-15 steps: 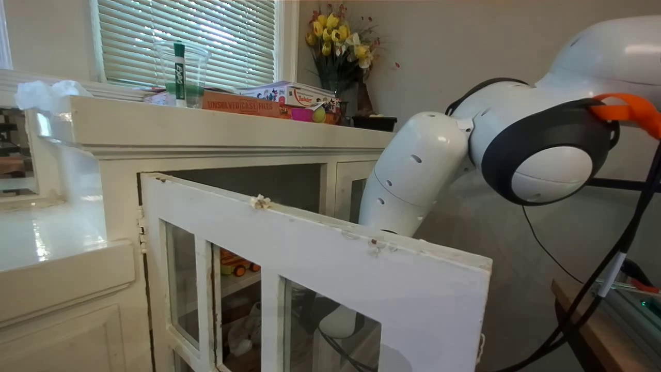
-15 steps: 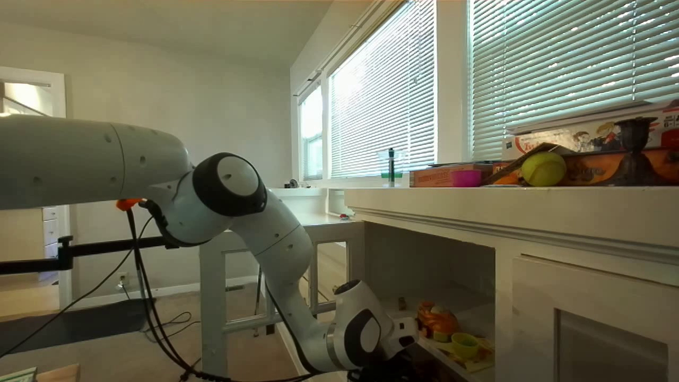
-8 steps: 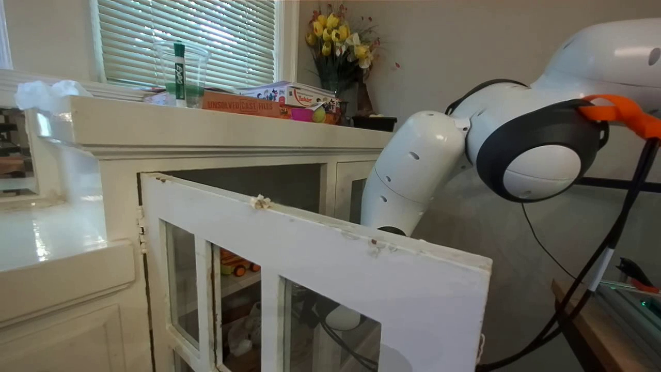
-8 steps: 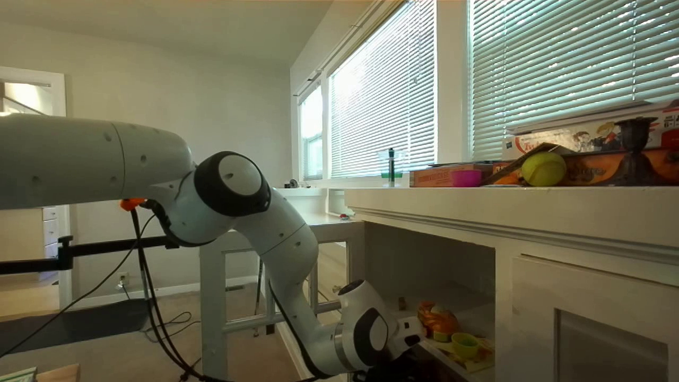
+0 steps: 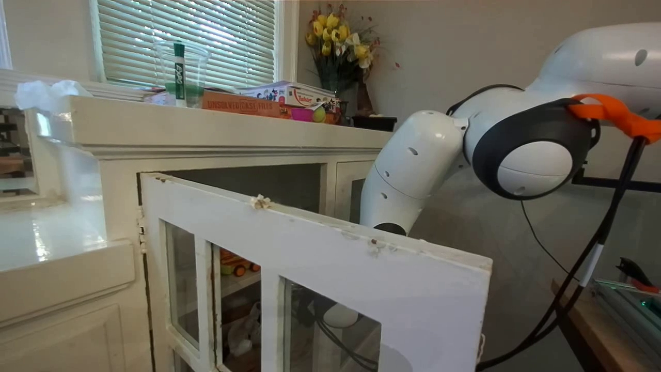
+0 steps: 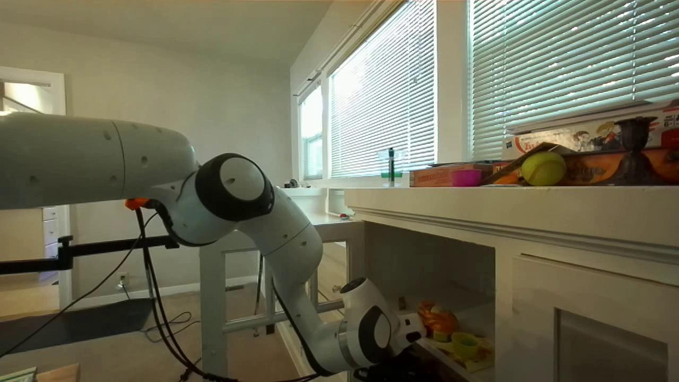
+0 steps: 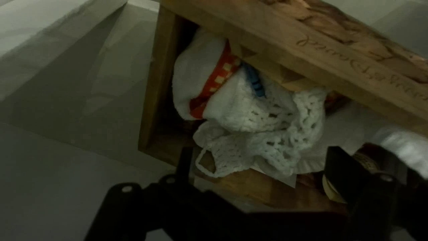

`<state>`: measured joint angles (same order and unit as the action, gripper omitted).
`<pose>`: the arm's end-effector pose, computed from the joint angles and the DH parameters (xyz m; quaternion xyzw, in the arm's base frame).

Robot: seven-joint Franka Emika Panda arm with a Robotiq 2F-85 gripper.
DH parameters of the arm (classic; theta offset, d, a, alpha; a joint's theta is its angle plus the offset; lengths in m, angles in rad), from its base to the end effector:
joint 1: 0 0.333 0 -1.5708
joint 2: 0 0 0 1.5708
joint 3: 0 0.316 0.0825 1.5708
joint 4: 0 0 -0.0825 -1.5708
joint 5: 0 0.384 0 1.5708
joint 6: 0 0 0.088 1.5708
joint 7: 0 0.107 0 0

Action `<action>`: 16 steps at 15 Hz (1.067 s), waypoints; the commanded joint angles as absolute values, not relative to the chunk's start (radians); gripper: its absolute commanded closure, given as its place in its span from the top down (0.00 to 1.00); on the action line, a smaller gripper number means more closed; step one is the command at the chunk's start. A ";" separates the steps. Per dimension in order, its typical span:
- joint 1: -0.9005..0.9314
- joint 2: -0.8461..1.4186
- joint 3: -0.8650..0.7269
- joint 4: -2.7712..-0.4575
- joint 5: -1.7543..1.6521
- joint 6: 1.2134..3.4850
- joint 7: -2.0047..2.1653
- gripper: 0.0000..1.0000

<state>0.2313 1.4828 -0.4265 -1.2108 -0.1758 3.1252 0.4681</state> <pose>0.7075 -0.0251 -0.0557 0.9547 -0.0024 0.2570 0.1499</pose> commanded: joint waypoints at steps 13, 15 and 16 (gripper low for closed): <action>0.212 1.487 -0.406 -1.275 -0.166 3.384 0.490 1.00; 0.210 1.488 -0.396 -1.279 -0.139 3.440 0.490 1.00; 0.208 1.488 -0.385 -1.279 -0.128 3.461 0.487 1.00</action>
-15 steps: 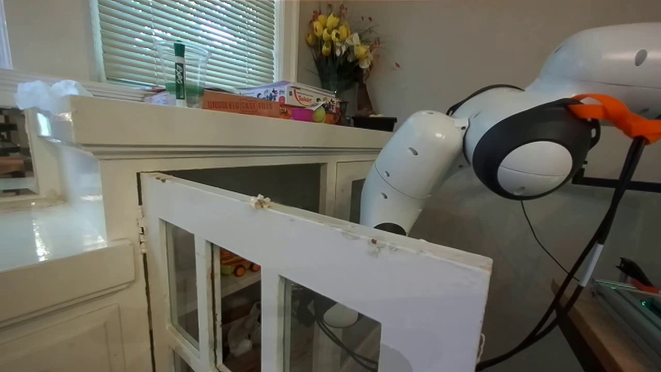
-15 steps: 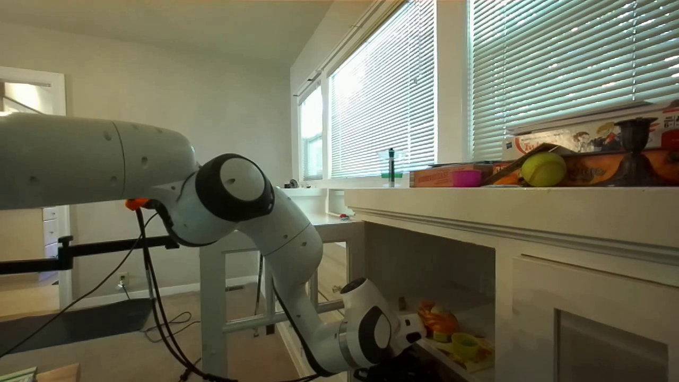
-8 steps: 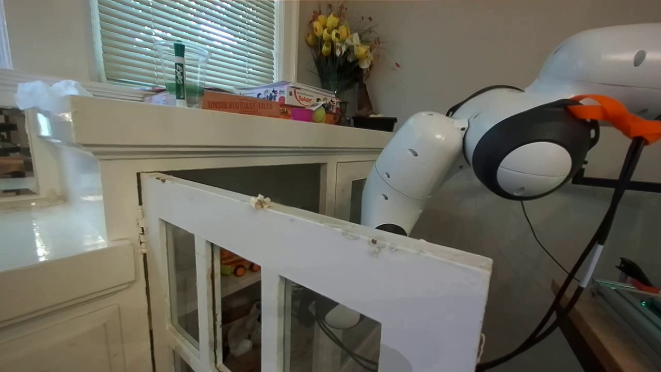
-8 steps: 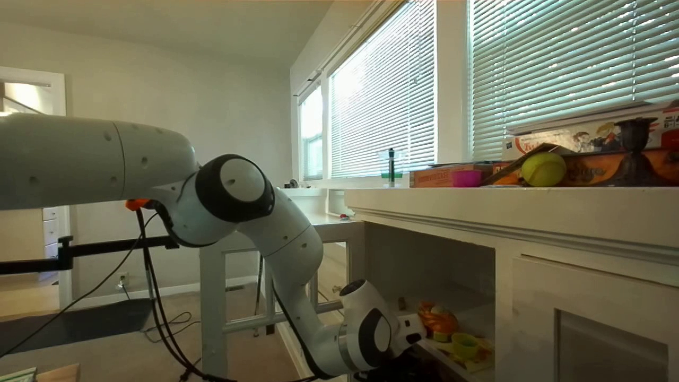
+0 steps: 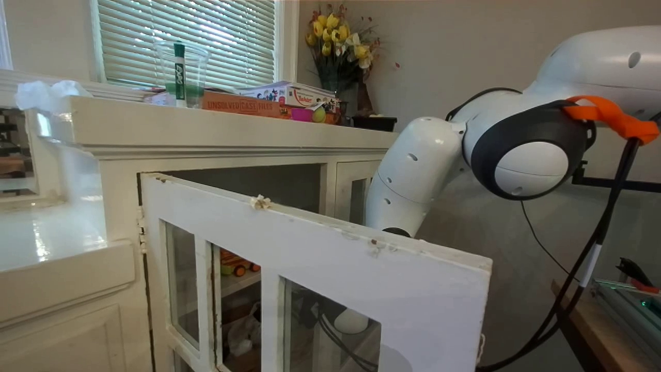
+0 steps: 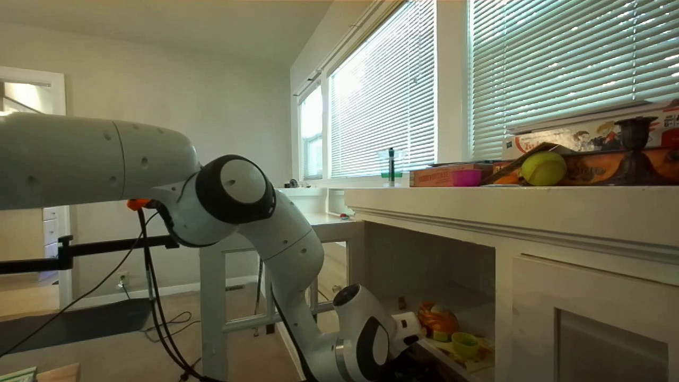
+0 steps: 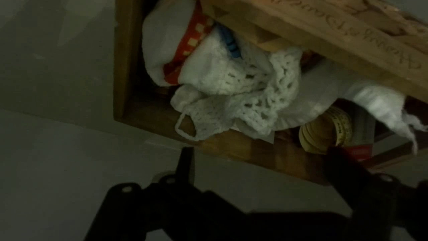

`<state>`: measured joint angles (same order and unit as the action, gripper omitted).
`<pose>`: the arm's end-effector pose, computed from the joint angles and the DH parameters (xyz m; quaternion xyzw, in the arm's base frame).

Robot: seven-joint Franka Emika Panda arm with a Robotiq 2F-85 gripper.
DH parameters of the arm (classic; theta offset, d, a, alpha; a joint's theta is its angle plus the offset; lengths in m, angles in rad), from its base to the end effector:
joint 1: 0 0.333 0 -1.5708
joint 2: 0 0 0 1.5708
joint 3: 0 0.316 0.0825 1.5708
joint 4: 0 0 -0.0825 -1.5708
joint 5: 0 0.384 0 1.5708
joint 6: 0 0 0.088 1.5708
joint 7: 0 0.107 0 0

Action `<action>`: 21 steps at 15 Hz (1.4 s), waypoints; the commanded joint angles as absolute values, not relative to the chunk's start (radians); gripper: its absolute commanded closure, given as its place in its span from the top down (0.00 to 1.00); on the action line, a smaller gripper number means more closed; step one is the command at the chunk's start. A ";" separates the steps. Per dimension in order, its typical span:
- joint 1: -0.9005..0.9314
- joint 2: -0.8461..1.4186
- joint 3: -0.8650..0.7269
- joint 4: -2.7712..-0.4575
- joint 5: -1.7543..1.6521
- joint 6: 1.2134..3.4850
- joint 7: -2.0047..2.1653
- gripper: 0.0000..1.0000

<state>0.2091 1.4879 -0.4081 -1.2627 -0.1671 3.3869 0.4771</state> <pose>0.6951 -0.0253 -0.0500 0.9359 0.0036 0.3396 0.0935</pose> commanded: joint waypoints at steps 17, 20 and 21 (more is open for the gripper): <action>-0.062 1.489 -0.021 -1.292 -0.050 3.507 0.293 1.00; -0.093 1.489 0.013 -1.282 -0.030 3.486 0.229 1.00; -0.098 1.488 0.018 -1.279 -0.025 3.479 0.216 1.00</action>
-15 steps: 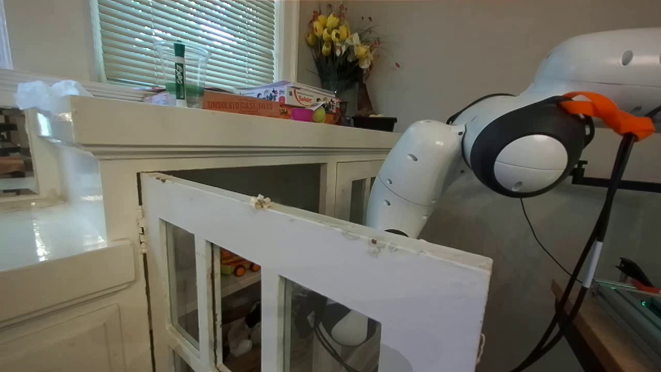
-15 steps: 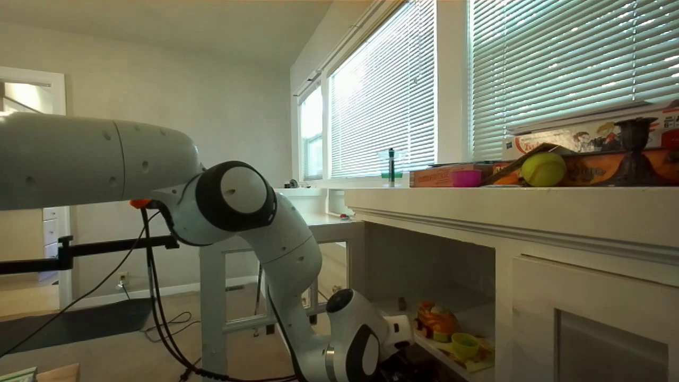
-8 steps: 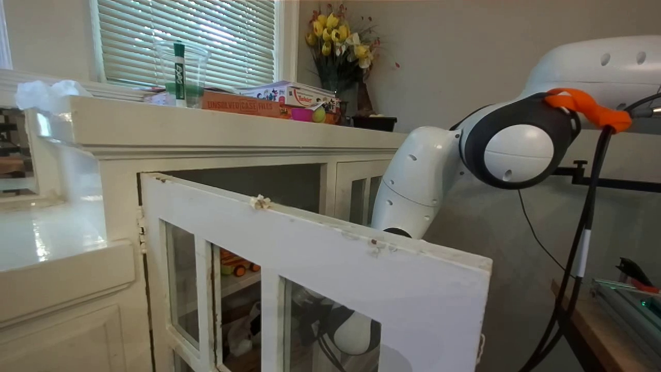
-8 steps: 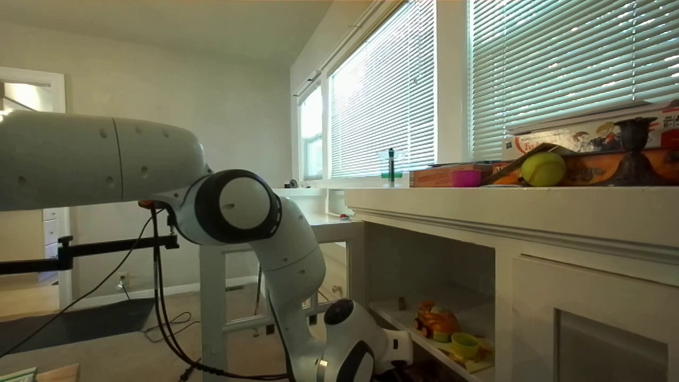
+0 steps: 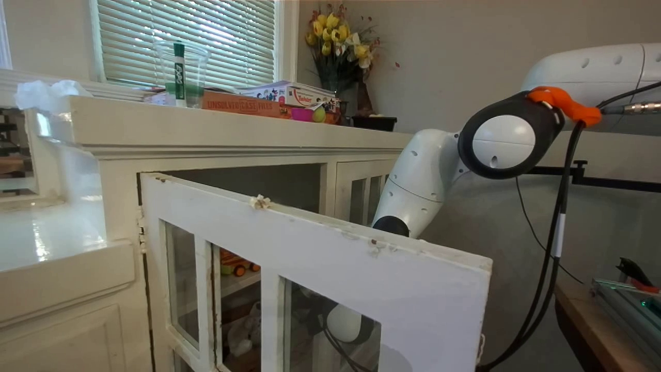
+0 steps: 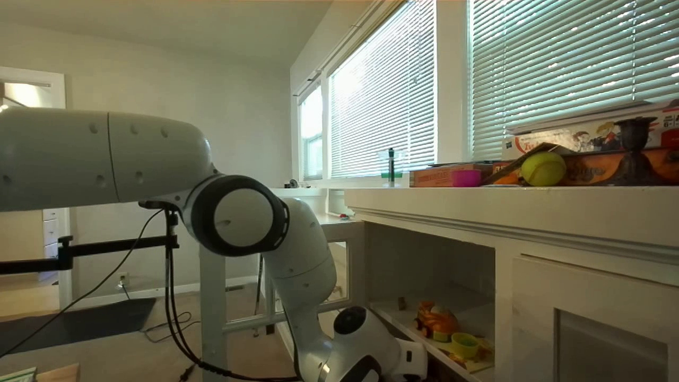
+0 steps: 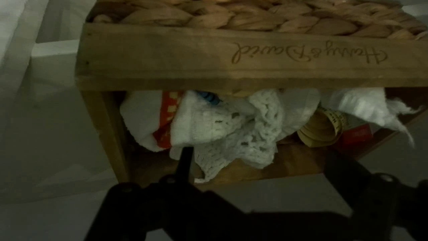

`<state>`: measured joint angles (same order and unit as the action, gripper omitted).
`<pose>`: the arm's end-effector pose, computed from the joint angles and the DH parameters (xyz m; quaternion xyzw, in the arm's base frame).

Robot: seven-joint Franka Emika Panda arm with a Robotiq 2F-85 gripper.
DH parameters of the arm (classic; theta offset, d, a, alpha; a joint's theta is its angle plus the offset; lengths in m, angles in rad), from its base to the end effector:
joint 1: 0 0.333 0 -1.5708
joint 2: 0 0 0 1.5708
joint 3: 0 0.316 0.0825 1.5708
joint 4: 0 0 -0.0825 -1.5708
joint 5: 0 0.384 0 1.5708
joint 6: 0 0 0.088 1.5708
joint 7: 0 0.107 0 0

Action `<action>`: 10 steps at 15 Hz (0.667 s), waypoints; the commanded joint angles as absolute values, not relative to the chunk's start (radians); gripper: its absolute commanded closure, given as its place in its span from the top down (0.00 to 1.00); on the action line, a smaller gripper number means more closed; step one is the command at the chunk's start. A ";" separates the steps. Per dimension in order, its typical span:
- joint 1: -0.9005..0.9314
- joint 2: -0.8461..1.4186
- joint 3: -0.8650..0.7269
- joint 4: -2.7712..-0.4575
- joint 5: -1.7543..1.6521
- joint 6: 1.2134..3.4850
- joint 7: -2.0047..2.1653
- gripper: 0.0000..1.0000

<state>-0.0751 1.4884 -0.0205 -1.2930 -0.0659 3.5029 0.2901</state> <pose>0.6688 -0.0519 -0.0759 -0.9260 0.1346 -0.3514 0.0280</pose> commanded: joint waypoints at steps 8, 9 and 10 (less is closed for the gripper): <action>-0.144 1.485 0.057 -1.273 -0.035 3.413 0.167 1.00; -0.150 1.485 0.062 -1.271 -0.039 3.408 0.161 1.00; -0.153 1.484 0.064 -1.268 -0.039 3.402 0.155 1.00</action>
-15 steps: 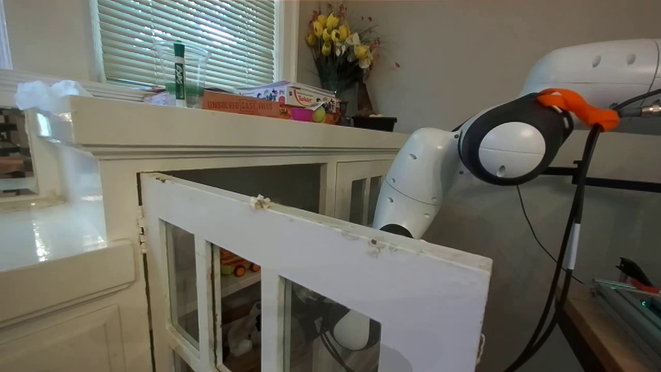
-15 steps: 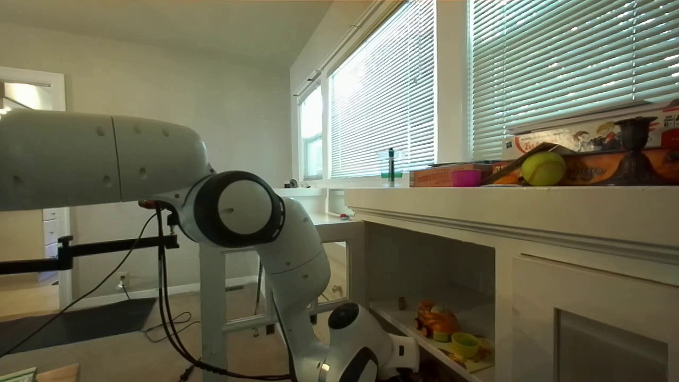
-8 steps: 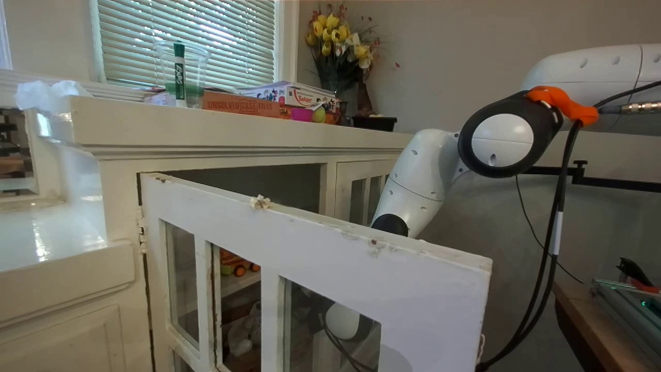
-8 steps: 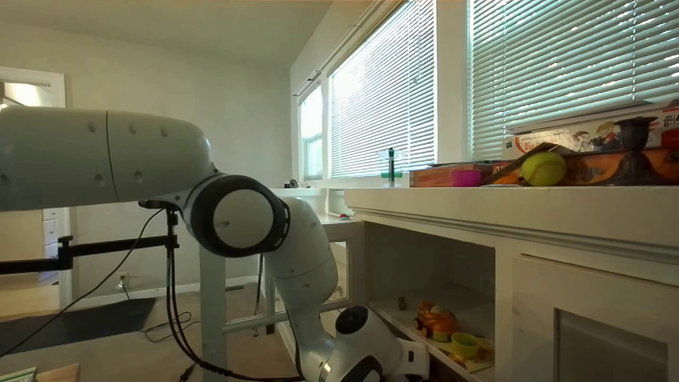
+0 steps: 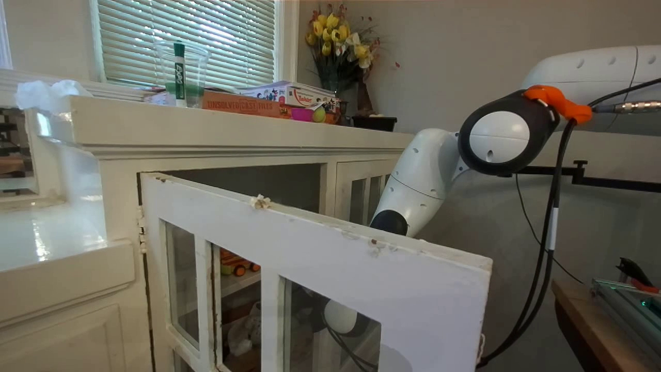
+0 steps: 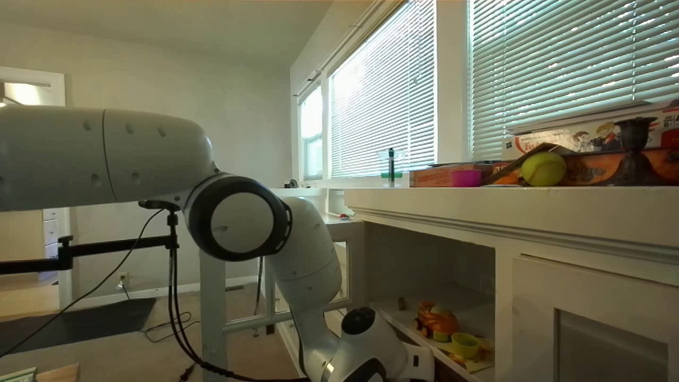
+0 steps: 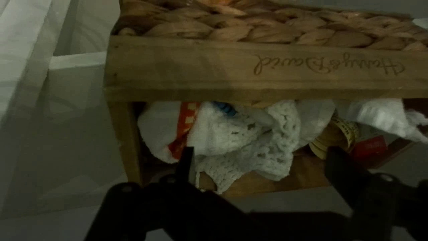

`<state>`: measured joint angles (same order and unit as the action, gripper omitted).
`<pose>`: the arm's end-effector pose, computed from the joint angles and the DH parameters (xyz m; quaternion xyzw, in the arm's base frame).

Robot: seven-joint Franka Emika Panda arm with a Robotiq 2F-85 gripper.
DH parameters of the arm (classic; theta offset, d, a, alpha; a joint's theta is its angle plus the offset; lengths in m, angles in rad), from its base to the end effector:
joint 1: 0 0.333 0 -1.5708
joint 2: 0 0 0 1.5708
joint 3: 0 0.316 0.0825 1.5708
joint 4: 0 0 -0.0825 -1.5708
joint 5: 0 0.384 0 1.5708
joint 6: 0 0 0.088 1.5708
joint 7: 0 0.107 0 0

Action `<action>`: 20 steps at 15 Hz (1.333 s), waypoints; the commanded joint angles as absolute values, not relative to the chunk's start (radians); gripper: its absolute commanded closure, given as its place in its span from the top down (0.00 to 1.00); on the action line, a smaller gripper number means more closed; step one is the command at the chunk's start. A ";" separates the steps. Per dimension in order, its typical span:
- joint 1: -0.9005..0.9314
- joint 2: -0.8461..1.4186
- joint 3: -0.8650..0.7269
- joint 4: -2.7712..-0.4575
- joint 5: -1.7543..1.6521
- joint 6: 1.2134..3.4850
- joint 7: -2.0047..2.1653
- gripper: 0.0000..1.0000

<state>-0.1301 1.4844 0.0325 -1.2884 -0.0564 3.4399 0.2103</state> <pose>0.6696 -0.0657 -0.0796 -0.9348 0.1361 -0.3268 0.0279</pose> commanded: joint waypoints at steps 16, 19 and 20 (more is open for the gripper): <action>-0.147 1.494 0.061 -1.229 -0.028 3.361 0.115 0.00; -0.143 1.494 0.056 -1.228 -0.025 3.363 0.116 0.00; -0.142 1.494 0.055 -1.229 -0.024 3.364 0.116 0.00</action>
